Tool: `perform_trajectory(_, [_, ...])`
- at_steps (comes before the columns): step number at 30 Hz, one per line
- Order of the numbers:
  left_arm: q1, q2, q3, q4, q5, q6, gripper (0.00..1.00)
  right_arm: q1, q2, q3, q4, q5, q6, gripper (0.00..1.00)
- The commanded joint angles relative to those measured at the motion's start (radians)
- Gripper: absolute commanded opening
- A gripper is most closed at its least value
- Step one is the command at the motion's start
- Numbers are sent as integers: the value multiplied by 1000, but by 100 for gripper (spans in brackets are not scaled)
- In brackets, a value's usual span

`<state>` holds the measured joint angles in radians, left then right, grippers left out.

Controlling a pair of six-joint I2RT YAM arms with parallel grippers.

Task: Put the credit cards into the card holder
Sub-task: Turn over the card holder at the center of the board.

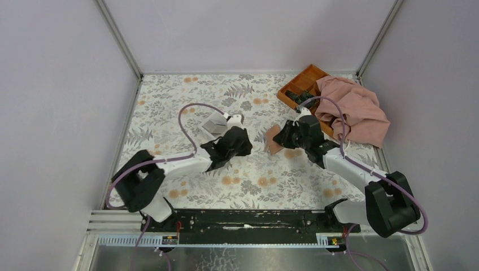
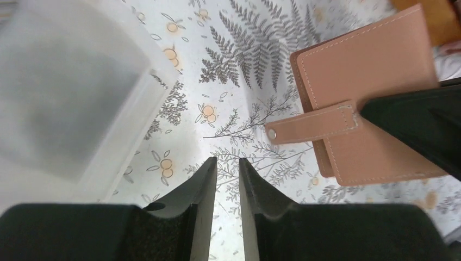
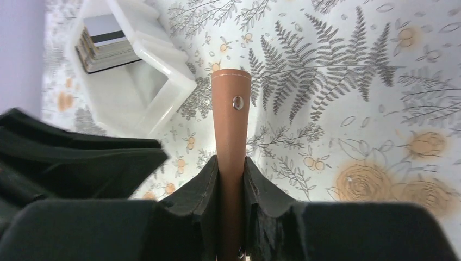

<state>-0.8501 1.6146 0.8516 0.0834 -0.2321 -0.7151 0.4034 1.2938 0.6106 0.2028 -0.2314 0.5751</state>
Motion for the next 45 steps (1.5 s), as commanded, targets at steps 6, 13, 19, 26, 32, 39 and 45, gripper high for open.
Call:
perform_trajectory(6, [-9, -294, -176, -74, -159, -97, 30, 267, -4, 232, -394, 659, -189, 6])
perform_trajectory(13, [-22, -509, -328, -136, -244, -170, 30, 483, 205, 394, -574, 1079, -188, 4])
perform_trajectory(19, [-42, -621, -379, -189, -289, -211, 30, 605, 458, 521, -701, 1244, -113, 5])
perform_trajectory(26, [-61, -643, -384, -220, -323, -229, 30, 711, 592, 576, -718, 1220, -22, 20])
perform_trajectory(32, [-66, -662, -394, -244, -358, -250, 30, 798, 586, 565, -683, 1156, 29, 49])
perform_trajectory(39, [-69, -685, -389, -279, -397, -261, 30, 829, 460, 539, -645, 1089, 41, 57])
perform_trajectory(45, [-76, -675, -379, -265, -401, -258, 31, 828, 276, 448, -596, 1057, 48, 58])
